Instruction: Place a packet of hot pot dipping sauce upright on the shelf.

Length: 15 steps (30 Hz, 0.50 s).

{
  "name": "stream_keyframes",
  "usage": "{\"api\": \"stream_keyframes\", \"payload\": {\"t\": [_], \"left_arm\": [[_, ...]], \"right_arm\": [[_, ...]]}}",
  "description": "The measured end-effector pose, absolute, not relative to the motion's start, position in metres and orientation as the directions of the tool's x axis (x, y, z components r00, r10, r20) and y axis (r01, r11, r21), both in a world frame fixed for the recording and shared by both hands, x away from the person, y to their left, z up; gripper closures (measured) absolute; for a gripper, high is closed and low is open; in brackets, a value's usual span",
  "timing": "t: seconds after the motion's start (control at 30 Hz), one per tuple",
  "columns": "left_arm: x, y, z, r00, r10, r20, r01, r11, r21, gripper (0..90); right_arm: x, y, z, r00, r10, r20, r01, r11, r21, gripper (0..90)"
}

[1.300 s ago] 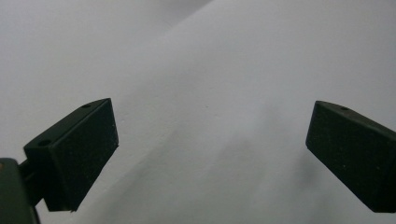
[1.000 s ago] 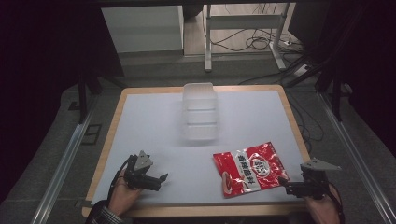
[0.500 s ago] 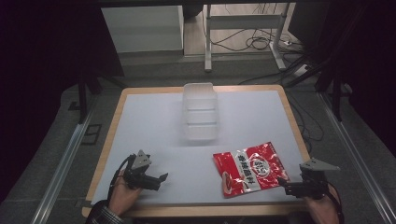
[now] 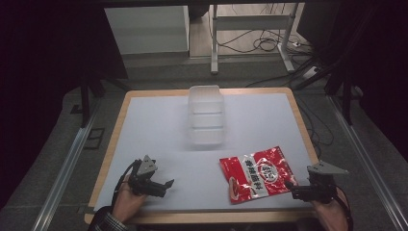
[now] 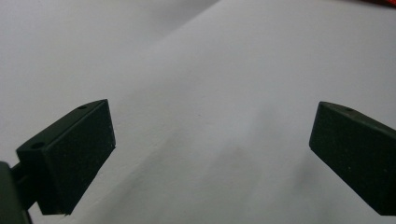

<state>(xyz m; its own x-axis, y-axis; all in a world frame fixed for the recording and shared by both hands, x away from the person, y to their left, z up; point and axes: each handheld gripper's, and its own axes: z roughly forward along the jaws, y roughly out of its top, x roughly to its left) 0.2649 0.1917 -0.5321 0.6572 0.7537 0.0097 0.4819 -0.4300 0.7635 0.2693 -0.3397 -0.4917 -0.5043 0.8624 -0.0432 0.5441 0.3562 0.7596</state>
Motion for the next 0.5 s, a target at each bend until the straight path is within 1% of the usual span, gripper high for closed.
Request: {"api": "stream_keyframes", "payload": {"t": [0.3, 0.5], "left_arm": [[0.265, 0.191, -0.533, 0.66, 0.751, 0.018, 0.481, -0.441, 0.758, 0.3], [0.265, 0.19, -0.533, 0.659, 0.751, 0.023, 0.481, -0.445, 0.755, 0.3]], "right_arm": [[0.274, -0.338, -0.488, -0.511, 0.858, -0.05, 0.524, 0.358, 0.773, 0.1], [0.282, -0.333, -0.491, -0.507, 0.861, -0.028, 0.552, 0.35, 0.757, 1.2]]}}
